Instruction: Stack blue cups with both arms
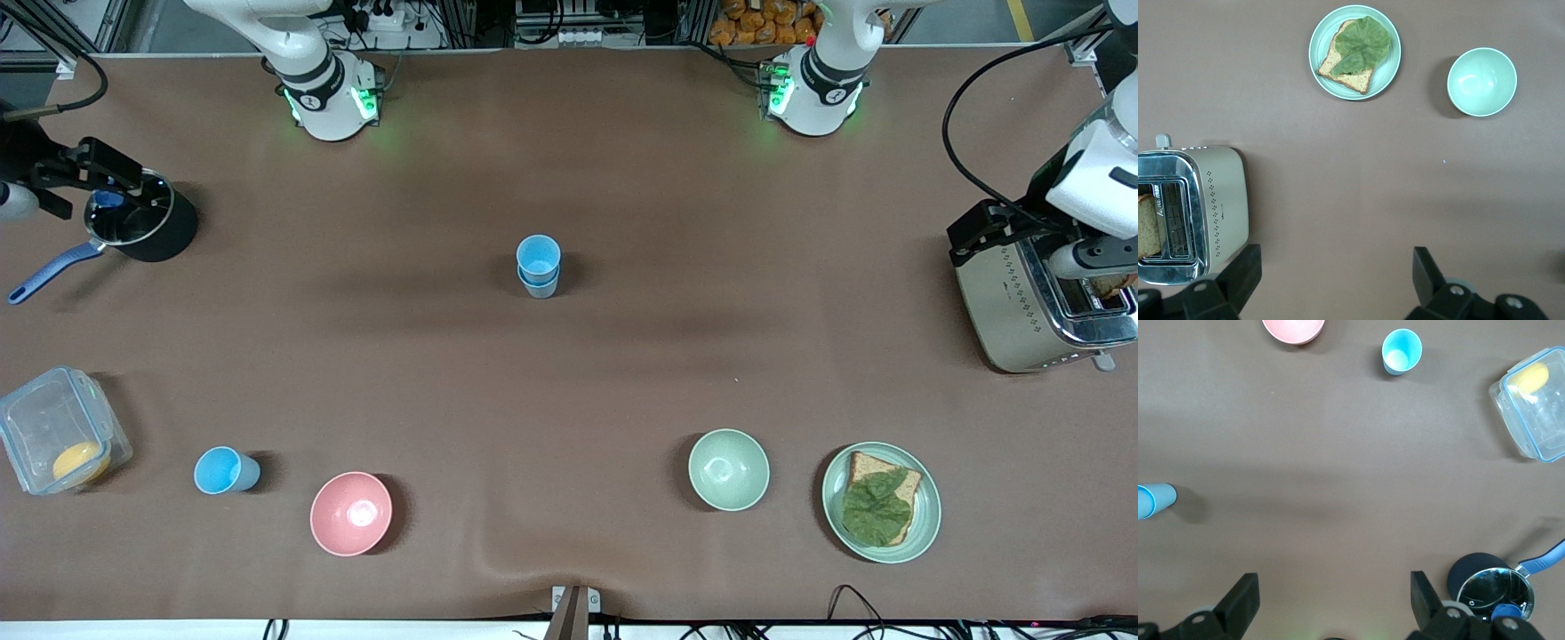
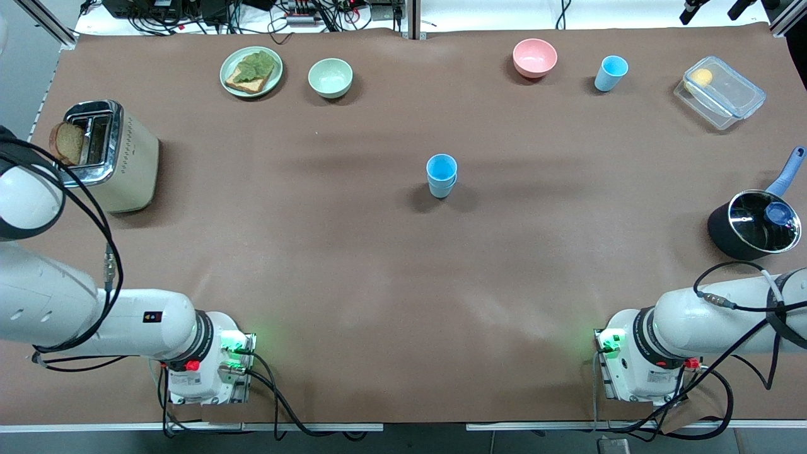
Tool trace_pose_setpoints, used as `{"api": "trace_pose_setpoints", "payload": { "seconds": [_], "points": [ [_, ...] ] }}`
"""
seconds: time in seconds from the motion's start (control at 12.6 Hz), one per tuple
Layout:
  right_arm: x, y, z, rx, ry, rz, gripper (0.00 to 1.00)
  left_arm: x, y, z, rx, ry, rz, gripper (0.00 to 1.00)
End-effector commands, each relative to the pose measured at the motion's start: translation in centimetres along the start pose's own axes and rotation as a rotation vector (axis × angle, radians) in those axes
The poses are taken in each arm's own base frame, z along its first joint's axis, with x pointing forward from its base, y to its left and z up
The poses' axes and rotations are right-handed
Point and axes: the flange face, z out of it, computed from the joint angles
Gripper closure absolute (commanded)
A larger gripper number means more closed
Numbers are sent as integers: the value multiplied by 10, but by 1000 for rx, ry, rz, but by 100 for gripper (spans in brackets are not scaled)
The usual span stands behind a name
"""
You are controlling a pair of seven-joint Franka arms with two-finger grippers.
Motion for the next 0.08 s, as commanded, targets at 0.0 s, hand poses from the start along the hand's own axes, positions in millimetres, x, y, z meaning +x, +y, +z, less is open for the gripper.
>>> {"api": "trace_pose_setpoints", "payload": {
  "seconds": [0.0],
  "points": [
    [4,5,-5,5,4,-9,0,-4,1,-10,-26,13,17,0]
  ]
}}
